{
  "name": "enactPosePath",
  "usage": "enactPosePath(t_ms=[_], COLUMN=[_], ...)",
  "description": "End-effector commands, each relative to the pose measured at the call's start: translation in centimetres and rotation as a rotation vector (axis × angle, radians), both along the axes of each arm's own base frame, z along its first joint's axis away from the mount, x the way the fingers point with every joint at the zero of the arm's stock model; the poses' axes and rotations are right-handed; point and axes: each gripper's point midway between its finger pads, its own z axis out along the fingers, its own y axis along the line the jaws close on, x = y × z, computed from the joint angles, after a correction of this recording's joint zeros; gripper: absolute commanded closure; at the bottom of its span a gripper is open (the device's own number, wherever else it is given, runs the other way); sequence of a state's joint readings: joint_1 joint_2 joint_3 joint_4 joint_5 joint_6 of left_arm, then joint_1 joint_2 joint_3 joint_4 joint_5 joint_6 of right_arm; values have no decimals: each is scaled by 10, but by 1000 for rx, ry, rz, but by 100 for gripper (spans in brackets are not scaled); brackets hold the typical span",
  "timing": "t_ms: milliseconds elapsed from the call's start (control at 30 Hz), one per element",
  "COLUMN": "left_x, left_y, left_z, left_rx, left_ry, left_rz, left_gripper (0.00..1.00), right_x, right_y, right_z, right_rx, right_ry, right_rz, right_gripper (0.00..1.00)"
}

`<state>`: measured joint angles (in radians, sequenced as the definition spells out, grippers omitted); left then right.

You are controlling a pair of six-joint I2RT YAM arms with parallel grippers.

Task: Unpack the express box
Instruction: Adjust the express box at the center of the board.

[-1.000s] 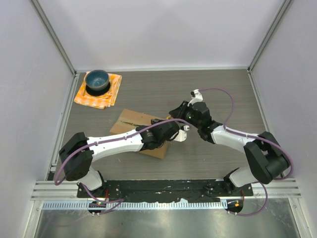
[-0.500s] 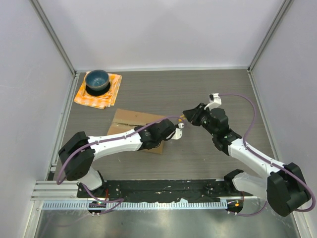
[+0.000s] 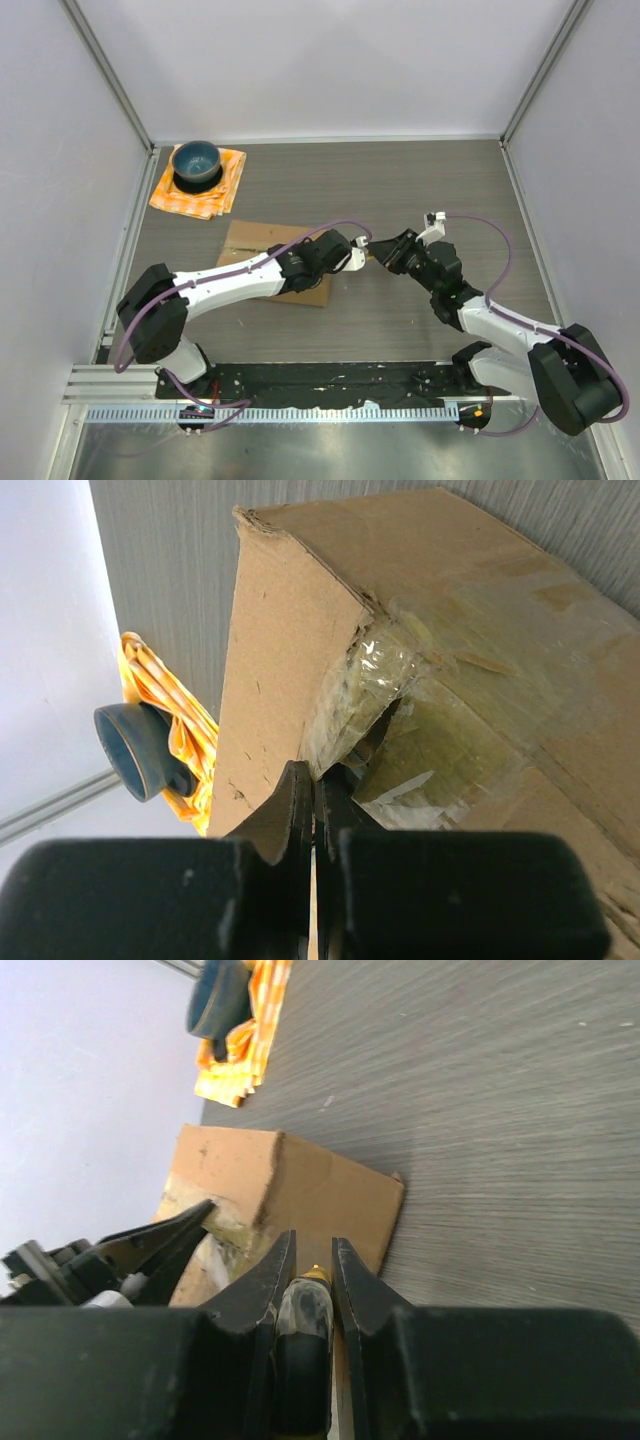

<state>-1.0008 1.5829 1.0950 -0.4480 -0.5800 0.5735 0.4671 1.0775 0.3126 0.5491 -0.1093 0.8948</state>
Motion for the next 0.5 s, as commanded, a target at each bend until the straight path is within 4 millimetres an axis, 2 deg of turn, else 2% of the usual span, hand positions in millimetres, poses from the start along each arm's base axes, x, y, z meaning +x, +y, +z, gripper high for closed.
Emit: enactPosePath(t_ms=[0,133,233,267,467], left_x=[-1,-5,-6,-7,-9], left_y=[-11,-12,-12,-11,-10], left_z=[19,17,12,12,11], left_rx=[-101,-111,-101,-101,-101], left_ry=[26,66,78,83,90], left_rz=[18,21,21,24,25], left_gripper=[100,100,100,100,100], right_x=[7,11,17,19,29], right_y=[12,15,15,17,26], right_z=[55,61,58,50,50], right_rx=[171,225,272,276,330], right_ry=[-145,-147,-122,-97,-80], right_rz=[31,24,-1,-1,11], right_gripper=[99,99,99,99,99])
